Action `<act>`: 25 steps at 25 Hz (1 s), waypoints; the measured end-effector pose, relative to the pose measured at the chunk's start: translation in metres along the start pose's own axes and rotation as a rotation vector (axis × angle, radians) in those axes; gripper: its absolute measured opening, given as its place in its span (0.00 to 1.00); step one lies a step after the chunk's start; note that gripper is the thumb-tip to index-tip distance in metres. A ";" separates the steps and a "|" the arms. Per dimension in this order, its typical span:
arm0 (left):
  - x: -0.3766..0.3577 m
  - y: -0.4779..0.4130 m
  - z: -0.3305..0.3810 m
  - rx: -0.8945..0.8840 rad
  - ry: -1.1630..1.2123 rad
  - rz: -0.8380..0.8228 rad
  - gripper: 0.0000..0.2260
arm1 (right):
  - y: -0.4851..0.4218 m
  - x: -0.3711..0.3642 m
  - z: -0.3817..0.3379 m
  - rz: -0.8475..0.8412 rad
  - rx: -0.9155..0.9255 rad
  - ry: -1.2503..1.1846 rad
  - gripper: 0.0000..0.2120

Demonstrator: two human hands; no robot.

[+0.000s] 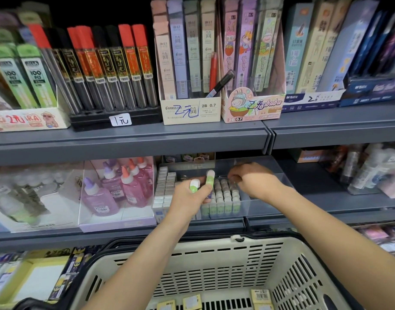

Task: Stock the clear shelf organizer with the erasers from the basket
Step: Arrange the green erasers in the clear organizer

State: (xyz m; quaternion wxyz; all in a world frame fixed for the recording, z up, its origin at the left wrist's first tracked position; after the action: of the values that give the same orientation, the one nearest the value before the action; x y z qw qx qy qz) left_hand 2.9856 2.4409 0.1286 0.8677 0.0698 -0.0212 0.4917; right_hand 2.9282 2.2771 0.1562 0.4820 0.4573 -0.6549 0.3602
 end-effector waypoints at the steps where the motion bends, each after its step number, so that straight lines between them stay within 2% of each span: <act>1: -0.002 0.001 0.001 -0.004 -0.006 -0.023 0.04 | 0.005 0.005 -0.005 0.049 0.044 -0.117 0.10; 3: -0.010 0.003 0.004 -0.024 -0.032 -0.099 0.05 | 0.016 0.013 -0.015 0.064 0.123 -0.362 0.11; 4: -0.014 0.004 0.005 -0.040 -0.056 -0.139 0.06 | 0.021 0.016 -0.018 0.049 0.149 -0.392 0.12; 6: -0.019 0.008 0.009 -0.059 -0.096 -0.150 0.07 | 0.027 0.022 -0.014 0.053 0.134 -0.380 0.10; 9: -0.011 0.008 0.010 -0.051 -0.170 0.005 0.13 | 0.035 0.038 0.007 0.139 0.051 -0.355 0.08; 11: -0.008 0.006 0.007 -0.008 -0.121 0.026 0.15 | 0.042 0.041 0.019 0.147 0.022 -0.264 0.08; 13: -0.011 0.007 0.005 0.056 0.013 -0.042 0.12 | 0.045 0.037 0.022 0.119 0.022 -0.188 0.09; 15: -0.015 0.009 0.004 0.069 0.052 -0.087 0.07 | 0.046 0.034 0.019 0.113 0.031 -0.161 0.10; 21: -0.018 0.012 0.002 -0.038 0.104 -0.049 0.02 | 0.043 0.032 0.009 0.096 0.065 -0.127 0.10; 25: -0.015 0.013 0.002 -0.133 0.016 -0.030 0.01 | 0.044 0.029 0.003 0.065 0.093 -0.116 0.09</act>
State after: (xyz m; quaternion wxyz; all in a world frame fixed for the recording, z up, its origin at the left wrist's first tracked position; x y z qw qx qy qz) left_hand 2.9669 2.4346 0.1300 0.8777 0.0084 -0.0460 0.4769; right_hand 2.8829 2.2816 0.1815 0.4097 0.4777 -0.6788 0.3785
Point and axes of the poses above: each hand's wrist, its own y-axis away from the middle knuckle, its own x-axis out of the back of the hand, z = x × y, the point moved 3 cm from there along -y, towards the middle knuckle, and after that the axes turned 5 degrees about -y, right-handed, at the moved point
